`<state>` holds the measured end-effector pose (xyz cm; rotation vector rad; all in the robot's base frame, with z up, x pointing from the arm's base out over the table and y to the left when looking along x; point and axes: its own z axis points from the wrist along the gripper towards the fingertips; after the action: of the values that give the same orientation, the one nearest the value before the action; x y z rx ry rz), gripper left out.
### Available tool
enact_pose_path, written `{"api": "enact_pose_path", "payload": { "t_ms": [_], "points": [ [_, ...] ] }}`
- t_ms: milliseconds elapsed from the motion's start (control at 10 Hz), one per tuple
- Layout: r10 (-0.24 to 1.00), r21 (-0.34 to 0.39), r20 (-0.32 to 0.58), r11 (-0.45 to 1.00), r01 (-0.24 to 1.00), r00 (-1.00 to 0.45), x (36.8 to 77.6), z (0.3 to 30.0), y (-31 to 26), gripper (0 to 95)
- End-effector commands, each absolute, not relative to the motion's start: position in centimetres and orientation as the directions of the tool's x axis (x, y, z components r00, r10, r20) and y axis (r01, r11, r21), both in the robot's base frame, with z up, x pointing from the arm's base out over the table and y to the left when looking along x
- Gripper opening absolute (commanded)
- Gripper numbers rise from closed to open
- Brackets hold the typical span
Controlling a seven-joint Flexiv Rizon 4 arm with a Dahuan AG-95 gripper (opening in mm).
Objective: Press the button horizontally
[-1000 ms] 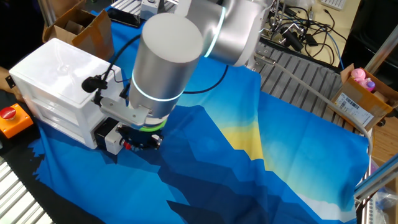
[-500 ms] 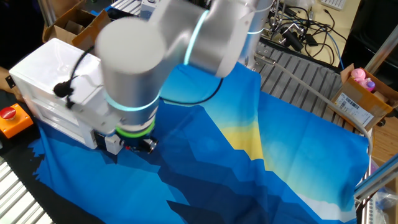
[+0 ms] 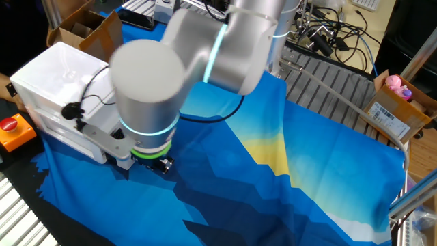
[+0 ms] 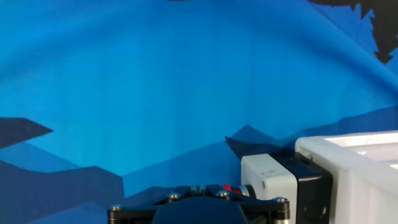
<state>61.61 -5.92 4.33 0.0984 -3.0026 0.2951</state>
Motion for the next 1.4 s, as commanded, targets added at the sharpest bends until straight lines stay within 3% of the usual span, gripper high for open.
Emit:
{"api": "enact_pose_path", "payload": {
  "t_ms": [100,1400],
  "points": [
    [-0.089,-0.192,0.122,0.975,-0.112,-0.988,61.6,3.9,-7.0,0.0],
    [-0.125,-0.167,0.097,0.976,-0.140,-0.987,61.4,2.8,-9.4,0.0]
  ]
}}
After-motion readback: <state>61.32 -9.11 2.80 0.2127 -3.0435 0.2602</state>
